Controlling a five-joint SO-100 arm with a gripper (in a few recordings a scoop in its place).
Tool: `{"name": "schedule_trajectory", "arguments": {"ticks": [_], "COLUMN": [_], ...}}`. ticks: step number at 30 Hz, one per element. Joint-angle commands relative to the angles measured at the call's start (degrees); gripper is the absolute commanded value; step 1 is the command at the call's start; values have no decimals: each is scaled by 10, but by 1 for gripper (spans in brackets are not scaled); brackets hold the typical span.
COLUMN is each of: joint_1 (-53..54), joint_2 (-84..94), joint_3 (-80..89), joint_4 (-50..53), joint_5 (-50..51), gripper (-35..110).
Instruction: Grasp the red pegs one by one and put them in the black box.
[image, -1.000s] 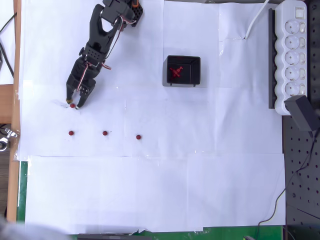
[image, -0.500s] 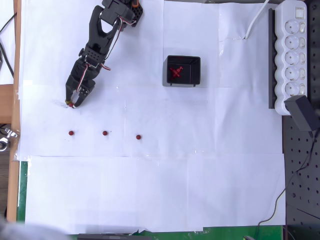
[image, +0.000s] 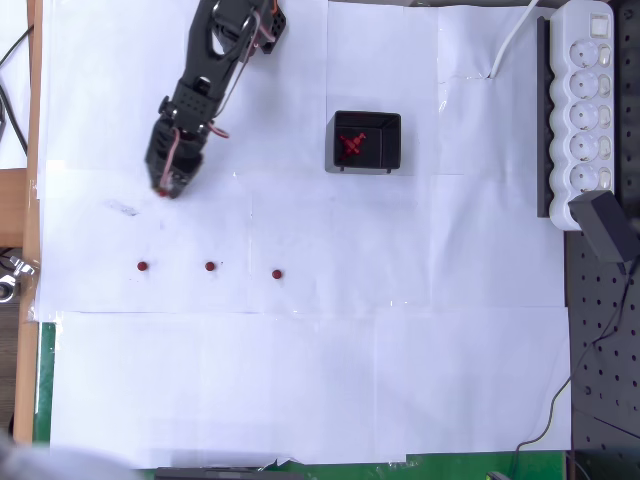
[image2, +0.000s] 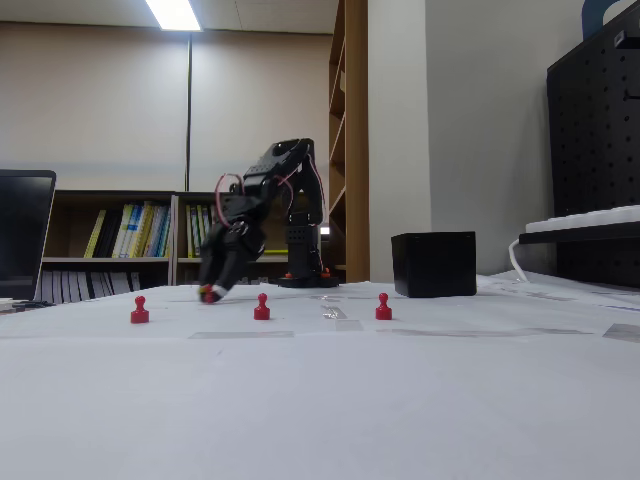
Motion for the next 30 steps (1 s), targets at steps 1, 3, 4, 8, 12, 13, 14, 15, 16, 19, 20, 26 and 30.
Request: {"name": "schedule_trajectory", "arguments": {"ticks": [1,3,4,8,12,13,14,15,16,19,20,26,30], "joint_1": [-85,-144,-177,-321,-447,-472,-493,-512,-530,-573,-585,-613,-617], "joint_2": [-100,-112,-113,-113,-112,-109,-105,-100,-93,-73,-67,-25,4], "joint_3": [139,199,235,340,387,392,392,392,388,367,354,280,247], "joint_4": [265,342,376,452,458,458,453,448,445,428,420,359,348], "joint_5": [-54,-91,-113,-207,-294,-310,-328,-342,-349,-368,-370,-375,-369], "gripper": [0,0,0,0,0,0,0,0,0,0,0,1,6]}}
